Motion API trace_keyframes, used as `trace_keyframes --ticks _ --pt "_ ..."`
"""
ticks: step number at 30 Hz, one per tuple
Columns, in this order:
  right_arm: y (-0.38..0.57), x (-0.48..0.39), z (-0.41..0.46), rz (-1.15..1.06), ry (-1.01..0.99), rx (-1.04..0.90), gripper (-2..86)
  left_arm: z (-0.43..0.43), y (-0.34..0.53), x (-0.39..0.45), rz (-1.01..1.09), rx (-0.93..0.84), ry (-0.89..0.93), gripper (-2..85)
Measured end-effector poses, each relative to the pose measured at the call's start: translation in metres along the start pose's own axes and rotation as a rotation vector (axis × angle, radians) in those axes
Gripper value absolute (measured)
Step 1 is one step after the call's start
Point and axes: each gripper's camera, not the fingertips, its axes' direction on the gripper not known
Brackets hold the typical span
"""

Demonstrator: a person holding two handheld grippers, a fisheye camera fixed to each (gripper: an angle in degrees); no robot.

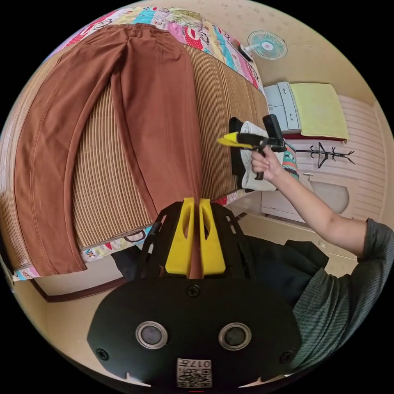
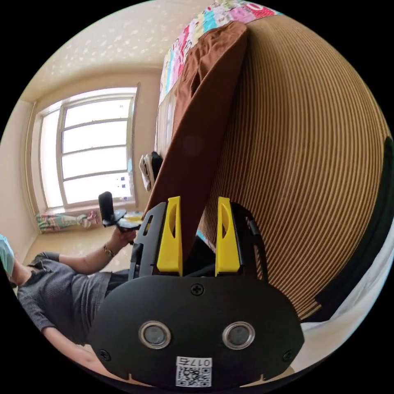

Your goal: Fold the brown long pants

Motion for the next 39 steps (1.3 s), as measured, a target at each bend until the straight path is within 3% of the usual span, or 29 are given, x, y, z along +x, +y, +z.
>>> trace_keyframes --ticks 9,15,20,25,29,33,36,39 --pt "-0.178 0.042 0.0 0.269 -0.114 0.524 16.1 -0.003 0.036 -0.011 0.114 0.025 -0.021 -0.8" --pt "-0.284 0.018 0.047 0.282 0.24 0.571 15.4 -0.024 0.055 -0.038 0.18 0.071 0.028 -0.8" --pt "-0.357 -0.024 0.129 0.197 0.715 0.356 5.1 -0.06 0.071 -0.082 0.13 0.121 0.175 -0.9" --pt "-0.394 -0.112 0.218 0.027 1.143 0.29 3.0 -0.149 0.108 -0.112 0.112 0.243 0.27 -0.9" --pt "-0.414 -0.211 0.29 -0.121 1.091 0.427 2.3 -0.21 0.148 -0.14 0.037 0.309 0.297 -0.9" --pt "-0.45 -0.266 0.369 -0.258 1.031 0.398 2.2 -0.28 0.184 -0.18 -0.057 0.374 0.263 -0.8" --pt "-0.475 -0.281 0.435 -0.374 0.978 0.366 2.7 -0.308 0.202 -0.208 -0.178 0.396 0.031 -0.6" --pt "-0.495 -0.252 0.474 -0.246 0.907 0.263 2.9 -0.301 0.203 -0.243 -0.243 0.317 -0.128 -0.3"
